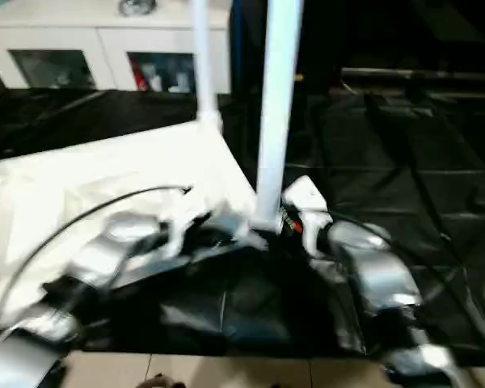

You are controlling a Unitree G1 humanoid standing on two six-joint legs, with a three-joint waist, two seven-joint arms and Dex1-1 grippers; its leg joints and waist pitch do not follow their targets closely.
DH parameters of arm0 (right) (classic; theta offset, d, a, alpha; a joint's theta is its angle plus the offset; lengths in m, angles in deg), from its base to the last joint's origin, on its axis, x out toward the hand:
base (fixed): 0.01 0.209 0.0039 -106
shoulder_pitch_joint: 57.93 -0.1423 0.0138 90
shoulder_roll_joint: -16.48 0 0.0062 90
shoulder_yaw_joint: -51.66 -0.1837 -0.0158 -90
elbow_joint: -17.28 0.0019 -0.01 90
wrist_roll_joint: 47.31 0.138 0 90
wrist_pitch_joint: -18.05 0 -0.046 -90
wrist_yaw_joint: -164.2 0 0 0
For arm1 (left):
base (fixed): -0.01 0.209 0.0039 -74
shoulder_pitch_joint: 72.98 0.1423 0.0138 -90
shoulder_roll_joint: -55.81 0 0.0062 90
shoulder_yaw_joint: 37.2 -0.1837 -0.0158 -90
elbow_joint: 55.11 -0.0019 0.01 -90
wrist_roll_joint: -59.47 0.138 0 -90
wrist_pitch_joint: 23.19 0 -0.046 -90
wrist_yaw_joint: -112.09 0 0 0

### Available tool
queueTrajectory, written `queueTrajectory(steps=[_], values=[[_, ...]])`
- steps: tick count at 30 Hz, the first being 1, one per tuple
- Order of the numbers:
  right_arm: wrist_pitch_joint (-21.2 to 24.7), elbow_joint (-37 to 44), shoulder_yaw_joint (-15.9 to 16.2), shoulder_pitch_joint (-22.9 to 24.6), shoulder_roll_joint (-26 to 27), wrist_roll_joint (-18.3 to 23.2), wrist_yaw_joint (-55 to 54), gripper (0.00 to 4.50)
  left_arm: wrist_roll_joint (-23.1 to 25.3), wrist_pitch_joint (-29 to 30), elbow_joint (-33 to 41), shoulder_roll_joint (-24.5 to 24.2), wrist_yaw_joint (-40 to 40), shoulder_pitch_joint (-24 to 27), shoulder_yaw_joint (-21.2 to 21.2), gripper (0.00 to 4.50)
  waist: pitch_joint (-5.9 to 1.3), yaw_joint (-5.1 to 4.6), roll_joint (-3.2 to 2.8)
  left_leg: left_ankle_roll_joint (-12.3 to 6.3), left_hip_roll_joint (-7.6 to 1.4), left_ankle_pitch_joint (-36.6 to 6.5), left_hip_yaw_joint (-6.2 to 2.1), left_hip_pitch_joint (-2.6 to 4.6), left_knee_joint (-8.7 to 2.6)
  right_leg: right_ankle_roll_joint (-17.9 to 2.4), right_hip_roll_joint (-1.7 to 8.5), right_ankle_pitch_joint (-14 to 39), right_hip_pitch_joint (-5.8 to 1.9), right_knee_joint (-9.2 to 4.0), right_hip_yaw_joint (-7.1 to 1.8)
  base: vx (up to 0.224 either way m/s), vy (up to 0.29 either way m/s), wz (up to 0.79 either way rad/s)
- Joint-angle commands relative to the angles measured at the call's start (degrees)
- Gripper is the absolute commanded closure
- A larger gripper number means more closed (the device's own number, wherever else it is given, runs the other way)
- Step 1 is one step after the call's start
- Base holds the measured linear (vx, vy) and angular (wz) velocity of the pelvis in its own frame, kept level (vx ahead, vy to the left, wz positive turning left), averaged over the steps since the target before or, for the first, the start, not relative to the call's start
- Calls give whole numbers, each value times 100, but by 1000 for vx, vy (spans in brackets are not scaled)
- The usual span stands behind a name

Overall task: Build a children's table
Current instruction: Rotate leg to tighten

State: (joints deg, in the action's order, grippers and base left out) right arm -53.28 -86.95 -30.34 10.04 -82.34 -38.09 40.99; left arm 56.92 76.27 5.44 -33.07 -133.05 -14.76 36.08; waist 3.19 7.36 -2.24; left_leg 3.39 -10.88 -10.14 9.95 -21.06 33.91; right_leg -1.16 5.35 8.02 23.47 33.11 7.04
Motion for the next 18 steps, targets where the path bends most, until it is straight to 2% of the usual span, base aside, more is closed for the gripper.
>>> queueTrajectory(steps=[1,5,7,16,17,18], values=[[48,251,162,-4,5,208,374,95,-280,-49,532,45,-356,-118,-29,450,-401,21,129,-377,-263,-1395,-67,65,-401,-652,412,2616,-296,-468,-311,0,0,0],[87,277,186,-9,-30,272,518,95,-343,143,793,-117,-608,1,-96,450,-410,89,126,-333,-272,-1330,-70,63,-403,-747,415,2404,-300,-427,-324,0,0,0],[116,296,202,-7,-16,292,554,120,-349,156,818,-131,-610,11,-102,450,-414,99,129,-326,-266,-1293,-70,58,-402,-764,413,2319,-306,-415,-328,0,0,0],[234,402,293,90,-33,378,653,188,-339,293,970,-155,-614,55,-116,450,-416,113,137,-313,-250,-1224,-67,48,-394,-702,414,2368,-318,-421,-324,0,0,0],[251,411,293,99,-36,386,650,189,-341,300,970,-157,-610,50,-116,450,-418,121,101,-305,-249,-1226,-72,52,-393,-693,414,2384,-315,-421,-323,0,0,0],[262,435,290,126,-29,380,623,189,-331,290,947,-140,-568,40,-107,450,-420,115,120,-303,-246,-1236,-66,49,-391,-675,409,2382,-316,-433,-323,0,0,0]])
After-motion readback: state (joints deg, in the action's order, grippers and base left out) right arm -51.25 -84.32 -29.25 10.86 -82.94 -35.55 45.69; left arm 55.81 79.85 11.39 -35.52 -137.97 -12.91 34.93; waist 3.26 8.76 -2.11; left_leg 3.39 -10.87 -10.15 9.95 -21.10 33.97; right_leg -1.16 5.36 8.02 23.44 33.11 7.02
